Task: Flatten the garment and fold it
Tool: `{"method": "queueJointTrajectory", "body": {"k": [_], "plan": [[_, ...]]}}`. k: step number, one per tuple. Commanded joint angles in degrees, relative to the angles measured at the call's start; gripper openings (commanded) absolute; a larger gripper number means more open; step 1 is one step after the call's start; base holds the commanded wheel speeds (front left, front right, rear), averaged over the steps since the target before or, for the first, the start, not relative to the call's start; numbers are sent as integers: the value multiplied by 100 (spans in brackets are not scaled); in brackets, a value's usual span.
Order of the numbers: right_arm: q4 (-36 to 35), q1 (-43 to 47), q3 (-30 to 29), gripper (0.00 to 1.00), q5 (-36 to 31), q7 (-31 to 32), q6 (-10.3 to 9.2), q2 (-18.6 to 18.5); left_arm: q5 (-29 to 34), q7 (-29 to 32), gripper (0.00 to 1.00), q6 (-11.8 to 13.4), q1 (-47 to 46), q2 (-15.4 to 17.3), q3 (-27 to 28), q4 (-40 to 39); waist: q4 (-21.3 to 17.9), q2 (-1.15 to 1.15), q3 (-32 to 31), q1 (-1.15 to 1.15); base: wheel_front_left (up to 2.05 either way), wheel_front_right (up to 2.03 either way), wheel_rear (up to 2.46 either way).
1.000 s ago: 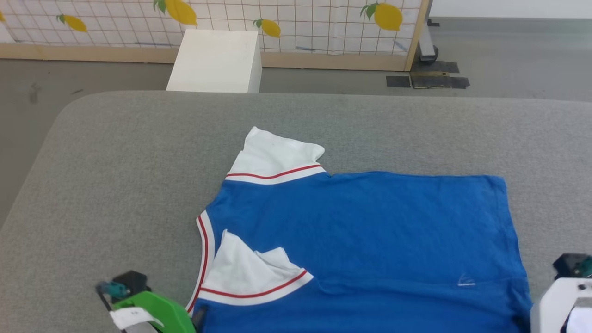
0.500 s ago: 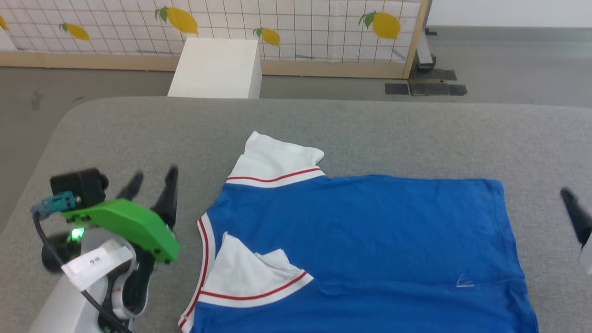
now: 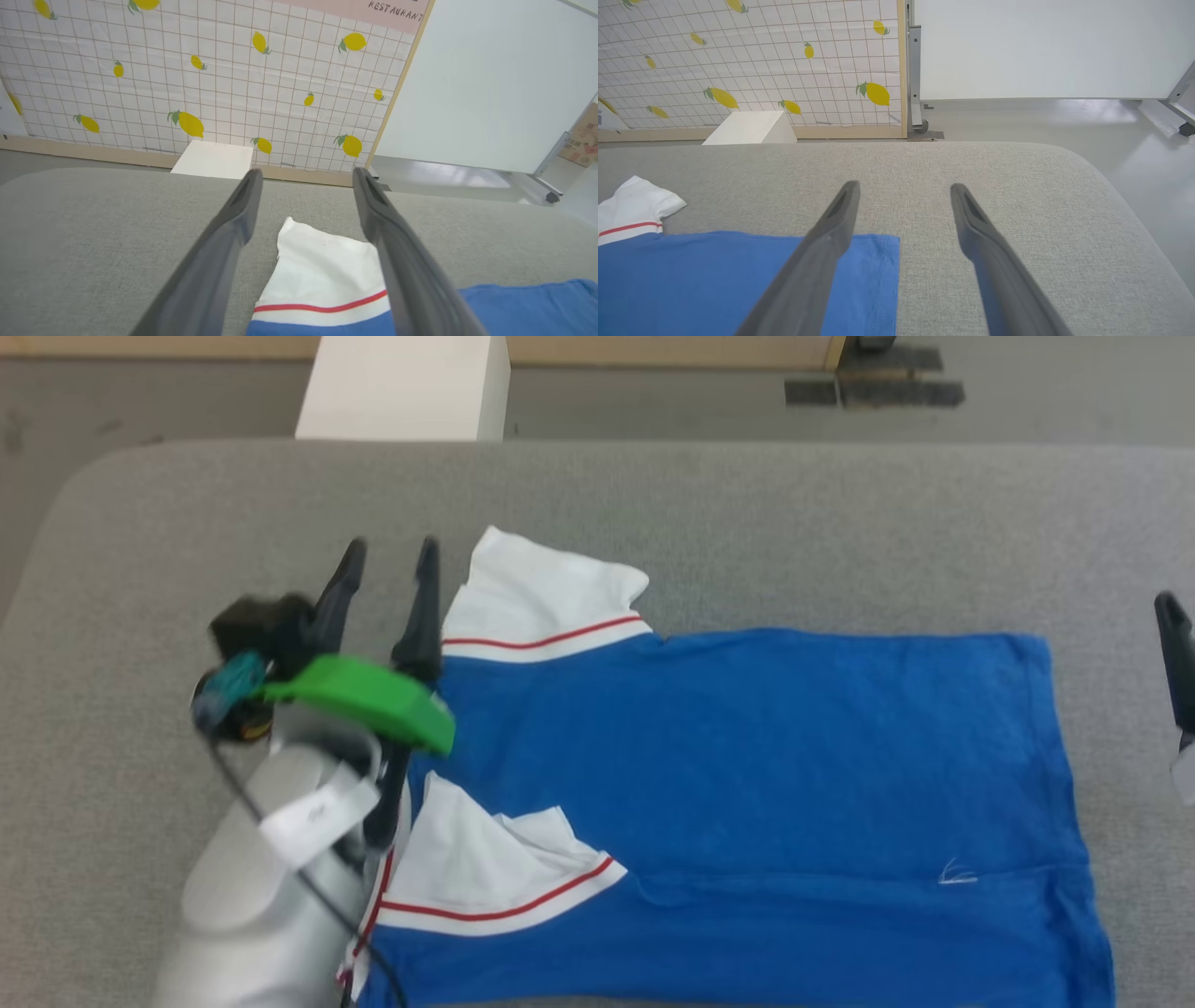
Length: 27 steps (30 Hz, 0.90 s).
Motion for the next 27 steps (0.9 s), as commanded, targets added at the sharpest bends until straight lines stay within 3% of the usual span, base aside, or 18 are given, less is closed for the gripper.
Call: {"method": "queueJointTrajectory", "body": {"k": [1,8,14,20,24,27], "plan": [[-5,-176,65,100,41,-23,-9,-33,64,-4,100,-71,-339,-57,-36,221,-17,0,417,0,0,0,0],[-86,-643,393,100,75,44,-9,-87,111,795,100,-314,-1919,-186,-247,1610,-186,0,957,0,0,0,0],[-183,-867,648,100,86,61,-9,-103,-26,2696,100,-280,-3146,-223,-428,2786,-418,0,1303,0,0,0,0],[-317,-845,793,100,97,151,-9,-143,-47,4618,100,-56,-3804,-172,-674,3469,-590,0,1519,0,0,0,0],[-411,-827,781,100,110,173,-9,-154,97,5354,100,23,-3889,-108,-932,3658,-642,0,1630,0,0,0,0],[-477,-810,759,100,113,219,-9,-160,76,5553,100,42,-3787,-137,-990,3657,-641,0,1681,0,0,0,0]]}}
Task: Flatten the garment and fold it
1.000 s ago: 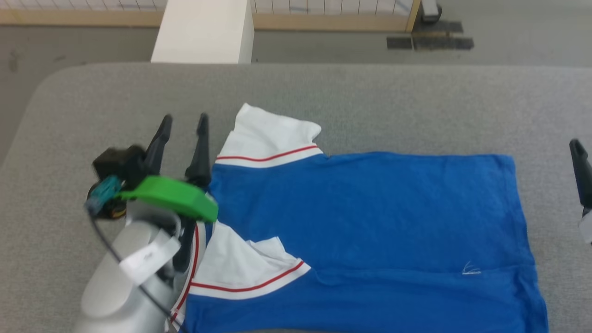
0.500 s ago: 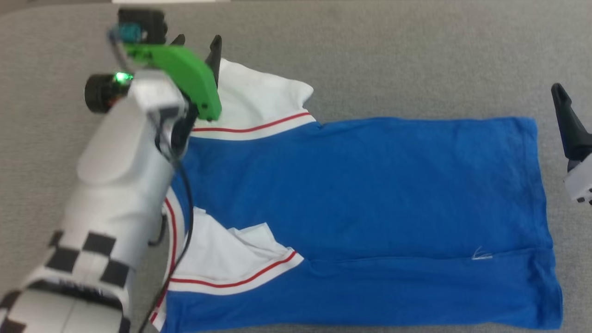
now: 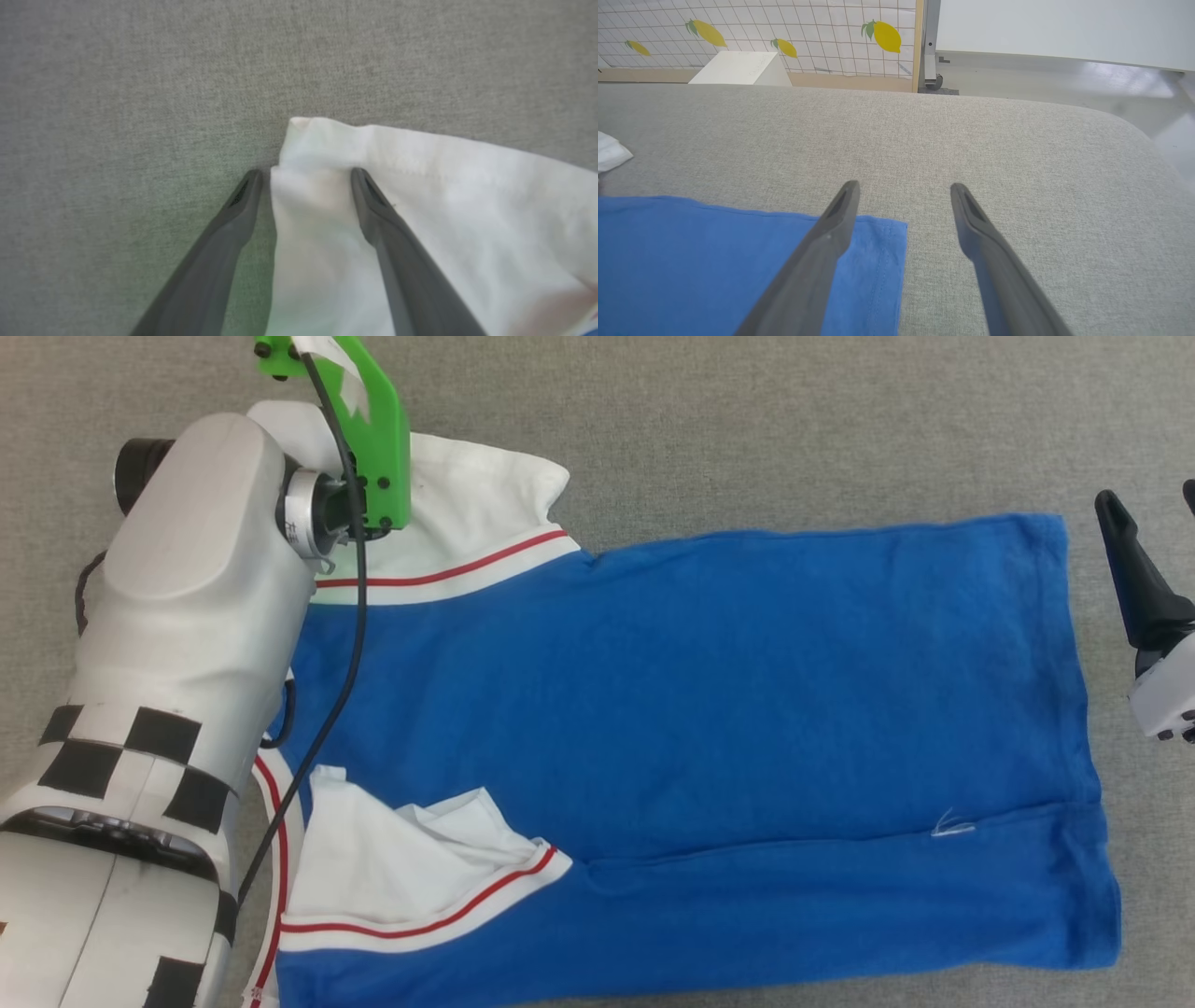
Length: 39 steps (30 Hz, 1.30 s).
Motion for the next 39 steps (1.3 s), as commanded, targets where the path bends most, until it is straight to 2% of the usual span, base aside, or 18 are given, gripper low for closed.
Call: {"method": "queueJointTrajectory", "body": {"k": [1,2,3,4,9,13,18,26,33,34,36,39], "plan": [[-74,-10,-14,100,18,28,-9,-17,18,80,100,21,221,-22,-66,96,-33,0,76,-1,0,0,0],[-99,-11,-18,100,19,46,-9,-20,-11,113,85,12,271,-31,-63,87,-26,0,87,-1,0,0,0],[-129,-15,-25,100,21,63,-9,-31,-65,87,21,-1,324,-48,-31,44,-11,0,94,-1,0,0,0],[-149,-14,-30,100,18,84,-9,-41,-81,32,0,-18,356,-48,-23,-5,1,0,95,-1,0,0,0],[-174,8,-33,100,-11,552,-9,-190,-320,-352,0,-166,437,-49,192,-343,112,0,31,-1,0,0,0],[-10,-264,-148,100,-58,1992,-9,-361,-538,-735,0,-362,438,-58,382,-832,280,0,-127,-1,0,0,0],[188,-633,-34,100,-289,3147,-9,-656,-627,-779,0,-450,522,-93,384,-1306,531,0,-161,-1,0,0,0],[699,-973,617,100,-468,3817,-9,-963,-685,-666,0,-411,689,-44,346,-2041,878,0,-5,-1,0,0,0],[1079,-890,773,100,-429,4110,-9,-916,-737,-616,0,-379,860,-35,304,-2420,987,0,48,-1,0,0,0],[1113,-885,745,35,-413,4141,-9,-894,-766,-627,0,-383,889,-36,318,-2467,984,0,38,-1,0,0,0],[1122,-886,718,0,-409,4112,-9,-872,-792,-647,0,-381,942,-22,332,-2528,965,0,-9,-1,0,0,0],[1108,-914,595,0,-428,3940,-9,-810,-942,-721,0,-401,1048,-38,439,-2619,921,0,-145,-1,0,0,0]]}}
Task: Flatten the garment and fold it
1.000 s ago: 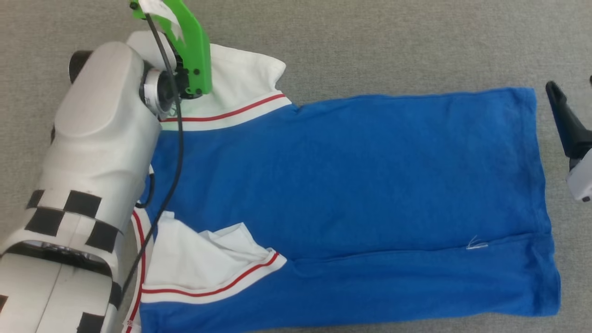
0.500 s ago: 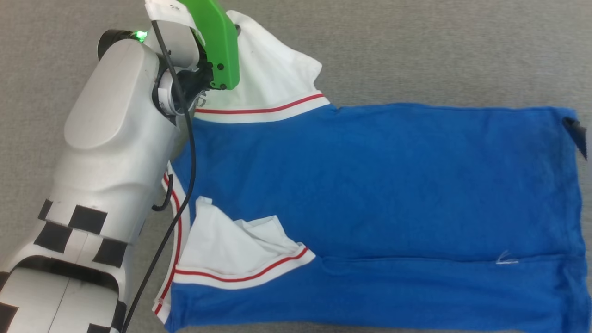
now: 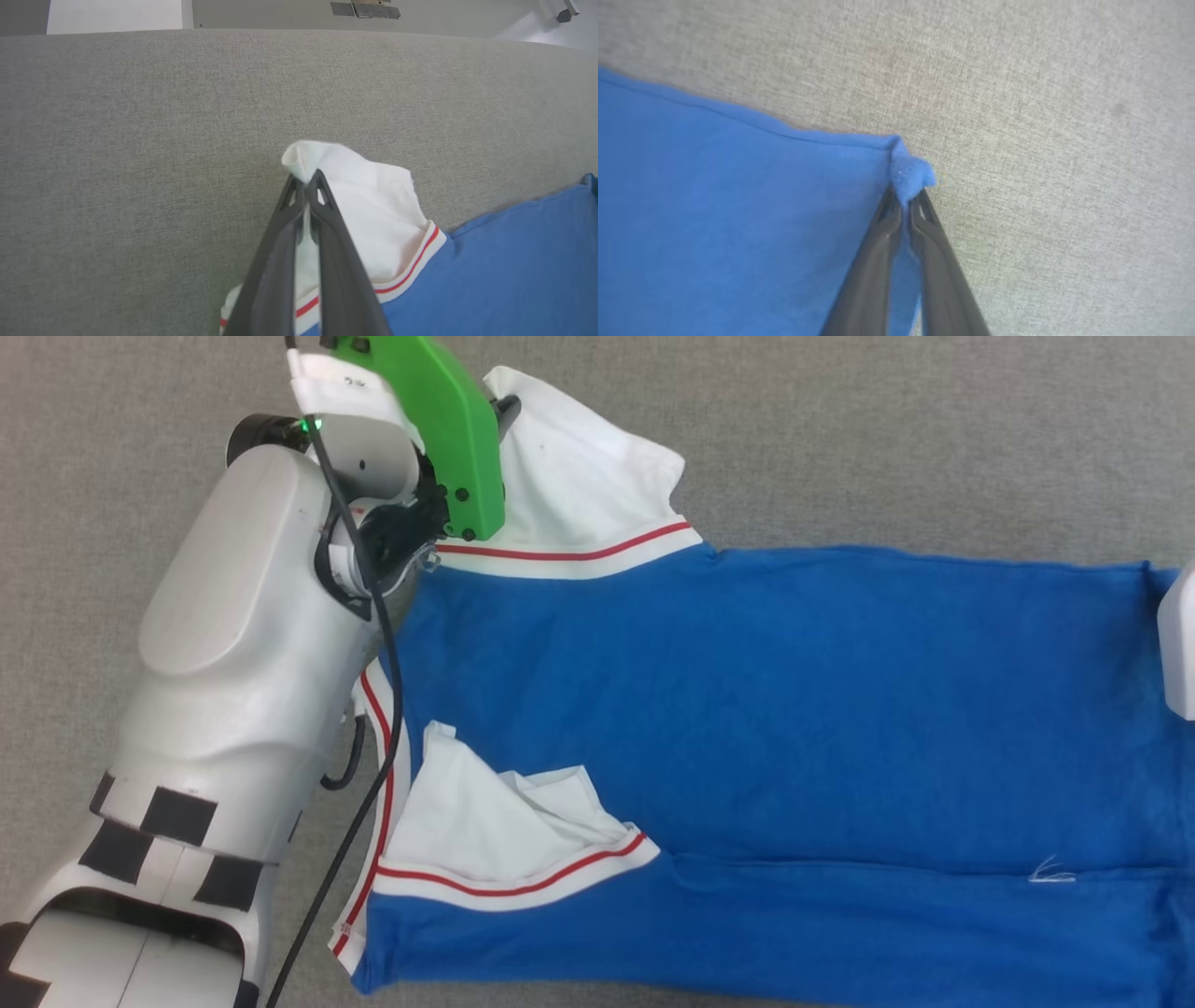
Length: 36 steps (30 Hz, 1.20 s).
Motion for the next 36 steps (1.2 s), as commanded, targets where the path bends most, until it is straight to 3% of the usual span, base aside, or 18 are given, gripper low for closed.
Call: {"method": "queueJointTrajectory", "body": {"k": [1,11,24,36], "plan": [[90,54,-41,0,-22,-111,-9,61,-91,-62,0,-3,112,29,73,-69,-59,0,-159,0,0,0,0],[120,549,-606,0,105,-1319,-9,461,-567,-324,0,-56,1006,300,494,-968,-117,0,-1267,0,0,0,0],[-36,2047,-799,0,261,-1803,-9,874,-1064,-305,0,692,3423,692,941,-2549,-77,0,-2110,0,0,0,0],[58,2897,-990,0,215,-1847,-9,1103,-1551,-459,0,1206,5571,550,1147,-2886,-40,0,-2200,0,0,0,0]]}}
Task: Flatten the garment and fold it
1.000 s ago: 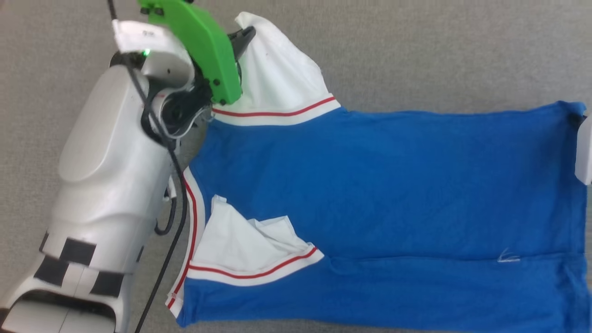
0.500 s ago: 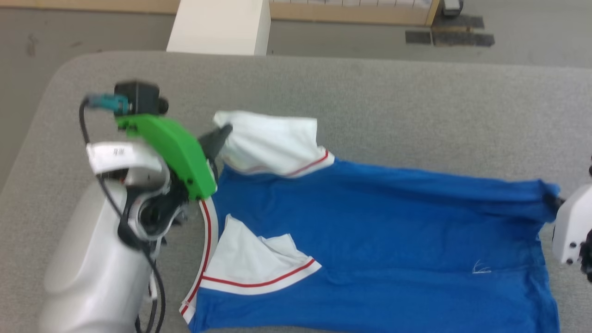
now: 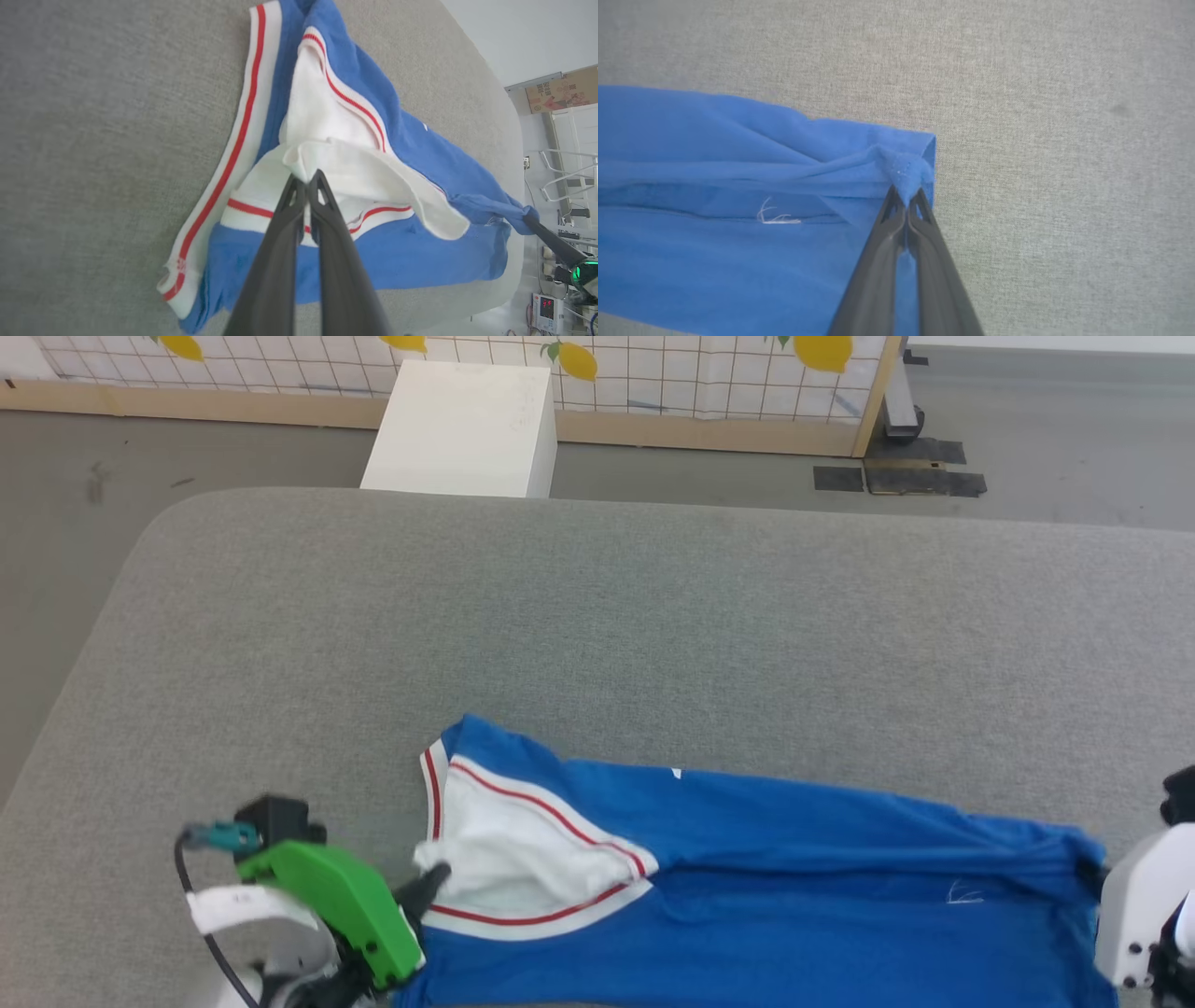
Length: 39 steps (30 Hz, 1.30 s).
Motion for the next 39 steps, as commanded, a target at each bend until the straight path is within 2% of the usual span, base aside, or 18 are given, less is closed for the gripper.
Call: {"method": "queueJointTrajectory", "body": {"k": [1,11,12,13,14,17,23,27,30,34,38,39], "plan": [[47,107,-3,0,-47,-29,-9,45,-63,-40,0,40,125,-33,10,70,5,0,0,0,0,0,0],[488,418,168,0,-152,-98,-9,288,30,-115,0,152,312,-86,-98,916,-68,0,-78,0,0,0,0],[514,422,178,11,-156,-122,-9,309,83,-120,0,158,291,-59,-127,977,-79,0,-111,0,0,0,0],[530,428,170,100,-141,-146,-9,331,122,-127,18,174,269,-39,-138,1021,-84,0,-134,0,0,0,0],[536,436,160,100,-138,-182,-9,347,172,-121,100,195,239,-5,-157,1074,-94,0,-185,0,0,0,0],[470,492,98,100,-79,-173,-9,392,344,-35,100,294,160,157,-226,1143,-117,0,-303,0,0,0,0],[21,680,-122,100,126,-38,-9,184,486,145,100,513,-54,454,-143,714,-124,0,-511,0,0,0,0],[-301,715,-305,100,291,169,-9,1,567,-161,100,573,-230,567,144,203,-146,0,-549,0,0,0,0],[-390,652,-391,100,435,274,-9,-114,817,-803,100,456,-387,608,346,-92,-134,0,-493,0,0,0,0],[-358,499,-472,100,557,386,-9,-272,1424,-2096,100,38,-596,628,409,-258,-97,0,-317,0,0,0,0],[-149,394,-285,100,660,396,-9,-446,2090,-3565,100,-264,-709,536,385,-145,-28,0,-105,0,0,0,0],[53,341,-2,100,852,282,-9,-551,2642,-4401,100,-452,-773,506,255,-20,39,0,59,0,0,0,0]]}}
